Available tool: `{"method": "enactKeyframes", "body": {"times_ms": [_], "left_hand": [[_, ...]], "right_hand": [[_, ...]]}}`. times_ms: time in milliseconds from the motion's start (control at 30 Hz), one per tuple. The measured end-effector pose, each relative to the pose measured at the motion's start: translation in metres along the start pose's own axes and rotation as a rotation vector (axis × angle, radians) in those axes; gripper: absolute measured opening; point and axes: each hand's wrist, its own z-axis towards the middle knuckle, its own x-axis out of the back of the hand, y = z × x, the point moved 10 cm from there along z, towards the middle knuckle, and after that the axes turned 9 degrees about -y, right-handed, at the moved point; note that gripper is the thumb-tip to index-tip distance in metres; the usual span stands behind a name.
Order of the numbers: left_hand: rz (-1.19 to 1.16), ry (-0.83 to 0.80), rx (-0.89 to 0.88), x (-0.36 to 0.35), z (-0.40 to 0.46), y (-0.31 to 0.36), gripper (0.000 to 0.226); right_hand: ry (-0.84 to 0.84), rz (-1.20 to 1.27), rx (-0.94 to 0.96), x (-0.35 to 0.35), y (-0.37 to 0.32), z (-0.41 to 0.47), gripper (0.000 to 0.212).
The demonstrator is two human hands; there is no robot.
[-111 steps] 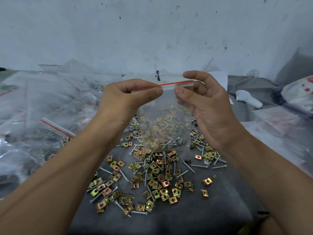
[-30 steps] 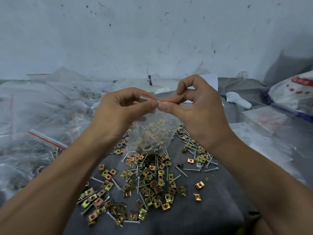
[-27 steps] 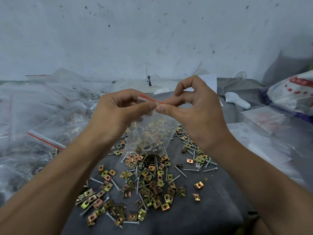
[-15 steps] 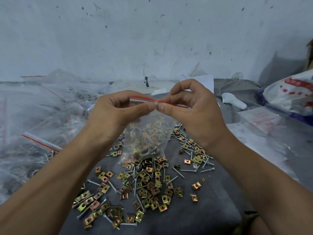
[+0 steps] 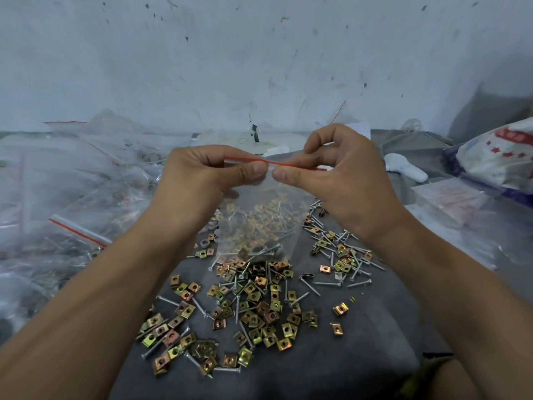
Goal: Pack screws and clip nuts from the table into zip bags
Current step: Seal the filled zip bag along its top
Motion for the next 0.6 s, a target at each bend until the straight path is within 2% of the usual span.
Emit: {"method": "enactKeyframes", "body": {"times_ms": [167,333,433,600], "left_hand": [[-0.044,-0.006,0.069,0.007,-0.002,-0.006,0.012],[-0.046,-0.083,0.102,0.001,-0.001,-0.012,0.020],[-0.075,-0.129,0.111,-0.001,0.001,-0.015,0.024],[-0.124,-0.039,0.109,-0.007,-0.002,-0.020,0.017]], "right_hand": [[0.024,0.050,-0.048,0.020,0.011,0.000,0.048],[0.060,-0.021,-0.041,0.034,0.014,-0.002,0.053],[0.098,0.047,-0.021,0.046,0.015,-0.005,0.052],[0.141,0.218,0.013,0.048,0.024,-0.010,0.045]]}}
